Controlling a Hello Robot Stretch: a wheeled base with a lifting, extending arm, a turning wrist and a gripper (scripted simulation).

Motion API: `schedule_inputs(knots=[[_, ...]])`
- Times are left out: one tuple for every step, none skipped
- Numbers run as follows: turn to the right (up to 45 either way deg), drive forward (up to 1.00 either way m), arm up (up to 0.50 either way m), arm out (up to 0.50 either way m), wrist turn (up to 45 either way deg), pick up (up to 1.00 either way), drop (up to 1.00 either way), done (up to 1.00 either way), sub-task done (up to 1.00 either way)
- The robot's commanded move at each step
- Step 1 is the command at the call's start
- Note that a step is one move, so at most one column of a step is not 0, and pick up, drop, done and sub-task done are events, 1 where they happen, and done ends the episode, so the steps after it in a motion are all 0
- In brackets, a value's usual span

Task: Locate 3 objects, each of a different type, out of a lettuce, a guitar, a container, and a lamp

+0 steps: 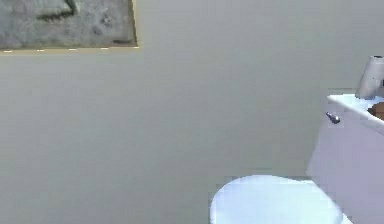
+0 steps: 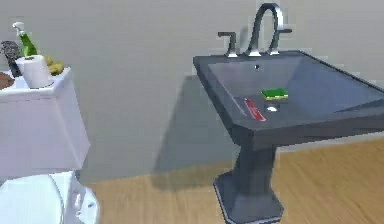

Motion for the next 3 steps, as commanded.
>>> schedule_inputs(knots=[[-45.0,0.0,0.0,0.0,0.0,0.0,0.0,0.0,0.0],[-45.0,0.0,0.0,0.0,0.0,0.0,0.0,0.0,0.0],[-39.0,0.0,0.0,0.0,0.0,0.0,0.0,0.0,0.0]])
